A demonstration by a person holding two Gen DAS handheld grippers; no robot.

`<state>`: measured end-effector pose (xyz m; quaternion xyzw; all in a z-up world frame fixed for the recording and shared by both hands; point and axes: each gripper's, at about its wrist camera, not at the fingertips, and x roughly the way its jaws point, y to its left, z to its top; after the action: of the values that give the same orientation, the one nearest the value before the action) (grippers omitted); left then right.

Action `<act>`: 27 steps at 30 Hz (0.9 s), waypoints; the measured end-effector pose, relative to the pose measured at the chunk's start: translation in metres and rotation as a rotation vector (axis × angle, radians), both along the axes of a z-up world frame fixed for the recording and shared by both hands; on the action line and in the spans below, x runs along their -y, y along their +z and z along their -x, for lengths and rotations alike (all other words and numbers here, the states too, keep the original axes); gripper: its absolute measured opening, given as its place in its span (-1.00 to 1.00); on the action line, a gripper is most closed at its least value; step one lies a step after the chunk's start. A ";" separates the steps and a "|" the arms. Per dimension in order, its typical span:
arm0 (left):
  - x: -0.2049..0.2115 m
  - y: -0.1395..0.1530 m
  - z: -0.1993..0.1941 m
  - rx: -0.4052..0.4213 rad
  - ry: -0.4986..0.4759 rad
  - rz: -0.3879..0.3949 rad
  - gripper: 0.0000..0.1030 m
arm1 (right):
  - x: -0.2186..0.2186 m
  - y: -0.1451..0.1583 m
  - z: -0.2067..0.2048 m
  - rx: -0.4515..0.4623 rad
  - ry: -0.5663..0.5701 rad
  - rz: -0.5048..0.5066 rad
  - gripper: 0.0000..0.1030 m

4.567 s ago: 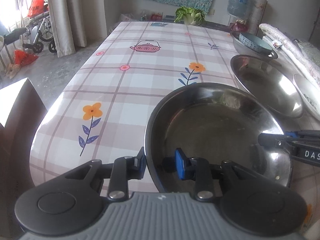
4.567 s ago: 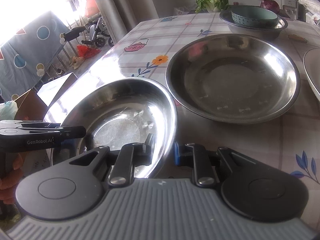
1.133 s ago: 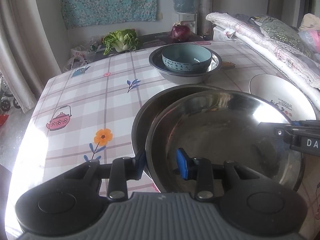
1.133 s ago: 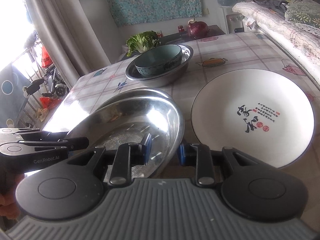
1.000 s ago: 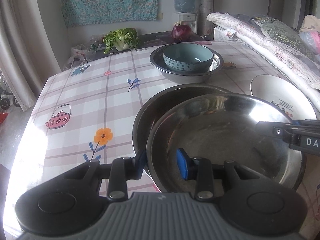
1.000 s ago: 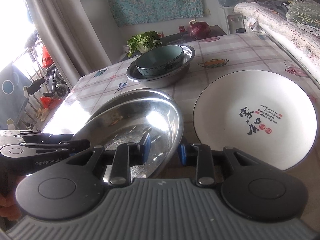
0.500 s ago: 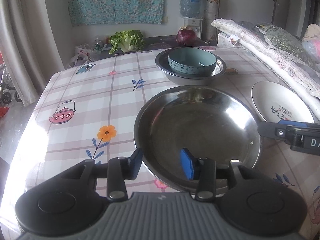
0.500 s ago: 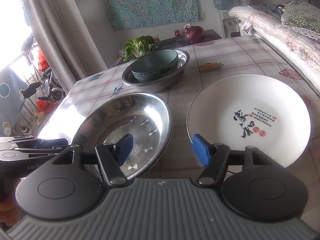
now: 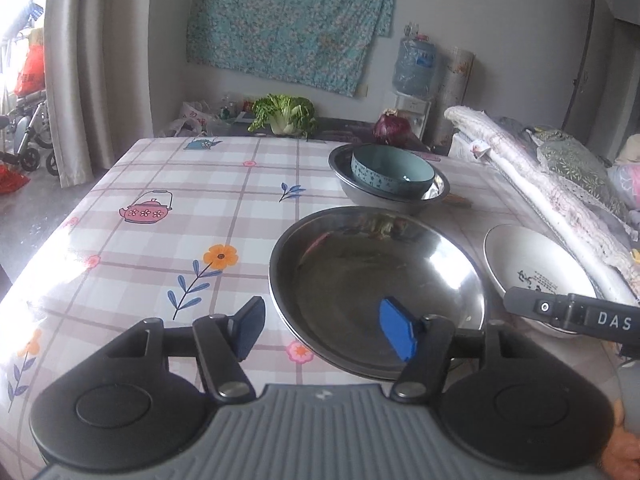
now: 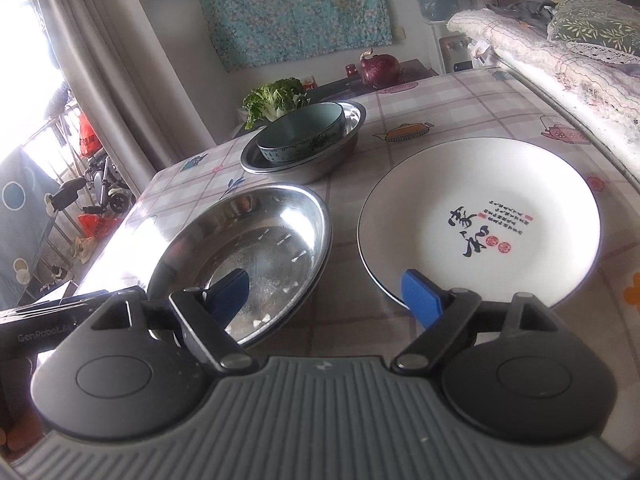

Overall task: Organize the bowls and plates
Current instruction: 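Move both grippers to the rim of the white calligraphy plate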

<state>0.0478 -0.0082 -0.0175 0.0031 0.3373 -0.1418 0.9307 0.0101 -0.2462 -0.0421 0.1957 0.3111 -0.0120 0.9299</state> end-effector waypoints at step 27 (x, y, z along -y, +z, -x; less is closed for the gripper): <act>0.180 -0.012 0.048 -0.036 -0.331 0.074 0.25 | 0.169 -0.004 0.096 0.085 -0.296 -0.034 0.54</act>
<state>-0.0004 -0.1883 -0.0295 0.0219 0.3431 -0.3055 0.8879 -0.0860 -0.4150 -0.0458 0.2555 0.2396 -0.1353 0.9268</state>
